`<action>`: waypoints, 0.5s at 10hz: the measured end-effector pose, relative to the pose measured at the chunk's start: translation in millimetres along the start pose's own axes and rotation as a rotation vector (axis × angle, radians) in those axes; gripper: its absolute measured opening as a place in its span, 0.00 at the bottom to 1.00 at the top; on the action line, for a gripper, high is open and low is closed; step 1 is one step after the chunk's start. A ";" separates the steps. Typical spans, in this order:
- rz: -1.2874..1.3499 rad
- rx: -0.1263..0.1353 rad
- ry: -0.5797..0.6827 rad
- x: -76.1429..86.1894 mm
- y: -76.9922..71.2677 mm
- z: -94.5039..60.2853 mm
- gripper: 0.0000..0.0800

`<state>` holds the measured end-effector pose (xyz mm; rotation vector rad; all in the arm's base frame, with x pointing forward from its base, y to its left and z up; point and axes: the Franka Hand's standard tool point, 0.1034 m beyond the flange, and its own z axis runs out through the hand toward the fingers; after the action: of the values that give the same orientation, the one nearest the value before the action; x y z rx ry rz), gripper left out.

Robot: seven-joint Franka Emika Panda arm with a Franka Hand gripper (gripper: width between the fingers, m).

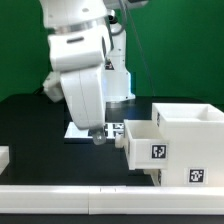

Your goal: Assemble drawer

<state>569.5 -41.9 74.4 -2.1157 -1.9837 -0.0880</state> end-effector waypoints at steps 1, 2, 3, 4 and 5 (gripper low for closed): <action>0.005 0.001 0.001 3.3 -1.6 2.0 0.81; 0.010 0.003 0.003 9.0 -3.1 4.1 0.81; 0.018 0.004 0.006 15.9 -3.3 5.2 0.81; 0.032 0.004 0.008 23.5 -3.6 6.6 0.81; 0.043 0.003 0.010 31.9 -4.0 8.7 0.81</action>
Offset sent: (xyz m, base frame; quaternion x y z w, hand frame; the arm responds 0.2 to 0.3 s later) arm -0.0067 0.0288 0.0044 -0.0075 -0.0002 0.0266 0.9996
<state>566.9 -8.7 73.1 -2.1506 -1.9305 -0.0883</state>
